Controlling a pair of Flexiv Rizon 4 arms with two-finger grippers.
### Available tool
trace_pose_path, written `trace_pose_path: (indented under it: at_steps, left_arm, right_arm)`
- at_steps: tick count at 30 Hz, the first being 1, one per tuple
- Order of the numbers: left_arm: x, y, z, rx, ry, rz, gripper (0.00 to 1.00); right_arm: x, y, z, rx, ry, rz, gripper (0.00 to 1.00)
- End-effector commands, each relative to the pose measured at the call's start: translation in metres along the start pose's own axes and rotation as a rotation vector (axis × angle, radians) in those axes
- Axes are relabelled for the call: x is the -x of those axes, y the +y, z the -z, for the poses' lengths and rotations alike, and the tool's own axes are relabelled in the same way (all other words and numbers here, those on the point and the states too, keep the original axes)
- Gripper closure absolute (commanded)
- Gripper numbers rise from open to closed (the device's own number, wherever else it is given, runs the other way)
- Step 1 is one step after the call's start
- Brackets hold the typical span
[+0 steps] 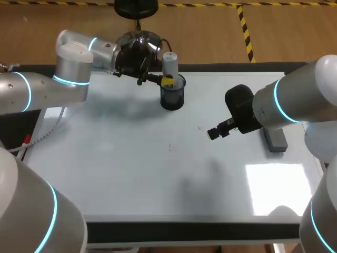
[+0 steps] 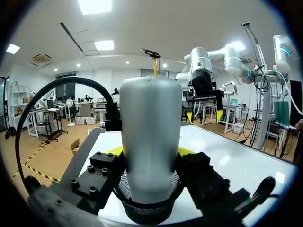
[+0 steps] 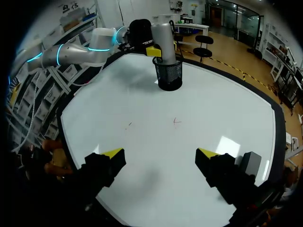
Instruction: Pick up the inspection probe, press it on each red-marked spot on the whiteboard one by one, put down the probe, pick up the eraser, and wipe off all the red marks.
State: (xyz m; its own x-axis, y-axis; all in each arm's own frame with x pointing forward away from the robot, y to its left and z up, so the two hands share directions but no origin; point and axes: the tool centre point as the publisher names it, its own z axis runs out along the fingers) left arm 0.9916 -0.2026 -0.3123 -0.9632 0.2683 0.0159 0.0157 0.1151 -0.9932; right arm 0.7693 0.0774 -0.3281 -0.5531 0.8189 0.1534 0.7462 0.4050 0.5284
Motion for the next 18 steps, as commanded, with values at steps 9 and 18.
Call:
trace_pose_path:
  at_steps: [9, 18]
  left_arm:
    - [0.0028, 0.0007, -0.0006, 0.001, 0.013, 0.008, 0.57]
    - [0.0033, -0.0002, -0.0029, -0.003, 0.018, 0.014, 0.52]
  right_arm:
    - [0.0007, -0.0002, 0.0008, -0.001, 0.002, 0.001, 0.00]
    - [0.0007, -0.0002, 0.0008, -0.001, 0.002, 0.001, 0.00]
